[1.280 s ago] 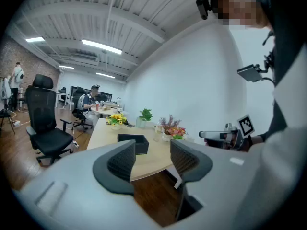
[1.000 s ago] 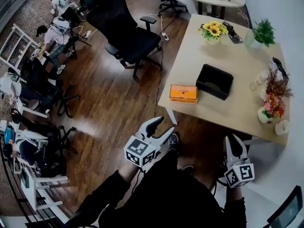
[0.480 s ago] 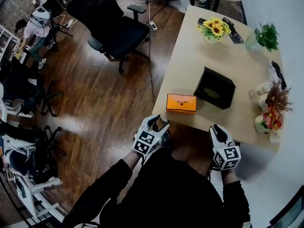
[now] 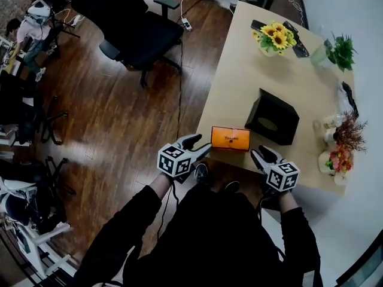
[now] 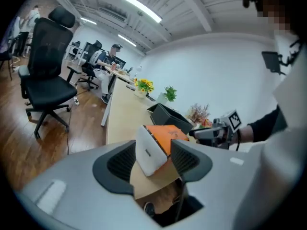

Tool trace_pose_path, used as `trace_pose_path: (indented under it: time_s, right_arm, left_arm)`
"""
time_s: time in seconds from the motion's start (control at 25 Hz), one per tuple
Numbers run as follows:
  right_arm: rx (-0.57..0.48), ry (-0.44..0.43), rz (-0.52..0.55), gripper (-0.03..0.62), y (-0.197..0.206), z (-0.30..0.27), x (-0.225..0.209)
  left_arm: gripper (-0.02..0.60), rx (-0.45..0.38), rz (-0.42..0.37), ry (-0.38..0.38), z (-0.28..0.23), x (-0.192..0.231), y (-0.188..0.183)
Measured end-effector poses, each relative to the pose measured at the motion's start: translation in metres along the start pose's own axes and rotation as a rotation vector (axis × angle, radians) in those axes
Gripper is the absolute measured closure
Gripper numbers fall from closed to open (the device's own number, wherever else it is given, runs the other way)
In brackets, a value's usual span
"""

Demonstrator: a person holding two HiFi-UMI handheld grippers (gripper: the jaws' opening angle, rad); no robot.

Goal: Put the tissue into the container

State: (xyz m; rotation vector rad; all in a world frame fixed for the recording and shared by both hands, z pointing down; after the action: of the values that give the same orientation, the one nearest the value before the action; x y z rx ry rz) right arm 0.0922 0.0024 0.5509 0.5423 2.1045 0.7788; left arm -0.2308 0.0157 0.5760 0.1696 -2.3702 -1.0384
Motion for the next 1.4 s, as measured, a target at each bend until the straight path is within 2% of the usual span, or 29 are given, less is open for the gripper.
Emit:
trace_pose_path:
  time_s: [0.16, 0.28, 0.4, 0.52, 0.56, 0.6, 0.76, 1.04, 1.24, 1.4]
  right_arm:
    - [0.076, -0.138, -0.011, 0.408, -0.002, -0.010, -0.009]
    - [0.101, -0.201, 0.010, 0.411, 0.000, -0.014, -0.008]
    - [0.107, -0.230, 0.034, 0.415, -0.002, -0.021, -0.007]
    - [0.095, -0.263, 0.008, 0.439, -0.007, -0.029, -0.010]
    - [0.102, -0.268, 0.003, 0.463, -0.007, -0.032, -0.012]
    - [0.112, -0.269, 0.002, 0.514, -0.007, -0.034, -0.013]
    - [0.143, -0.254, 0.020, 0.528, -0.007, -0.037, -0.014]
    - [0.173, -0.252, 0.035, 0.551, -0.010, -0.037, -0.011]
    - [0.155, -0.245, 0.060, 0.557, -0.017, -0.028, 0.000]
    - [0.141, -0.234, 0.094, 0.557, -0.028, -0.010, 0.018]
  left_arm:
    - [0.368, 0.061, -0.067, 0.066, -0.006, -0.007, 0.004]
    - [0.368, 0.085, -0.090, 0.063, -0.009, -0.014, 0.009]
    - [0.368, 0.072, -0.048, 0.023, -0.010, -0.017, 0.010]
    - [0.369, 0.067, -0.004, -0.013, -0.012, -0.019, 0.008]
    - [0.370, 0.076, -0.003, -0.022, -0.015, -0.020, 0.008]
    - [0.374, 0.089, -0.008, -0.029, -0.018, -0.021, 0.009]
    - [0.413, 0.118, -0.019, -0.047, -0.024, -0.023, 0.010]
    - [0.444, 0.112, -0.011, -0.049, -0.021, -0.025, 0.007]
    - [0.448, 0.094, -0.053, -0.061, -0.009, -0.035, -0.004]
    - [0.445, 0.074, -0.124, -0.094, 0.010, -0.055, -0.021]
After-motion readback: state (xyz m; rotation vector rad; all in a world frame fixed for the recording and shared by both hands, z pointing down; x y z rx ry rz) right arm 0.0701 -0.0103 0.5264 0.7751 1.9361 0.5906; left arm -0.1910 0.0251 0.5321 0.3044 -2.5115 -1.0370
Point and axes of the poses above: the fingertips, and each gripper's own axes: z backward along the fingers, x to its left, y out of its underside, the point moved 10 cm from there along z, backward along the fingers, and after that the axes turned 14 degrees about -y, right-handed, at the moved point
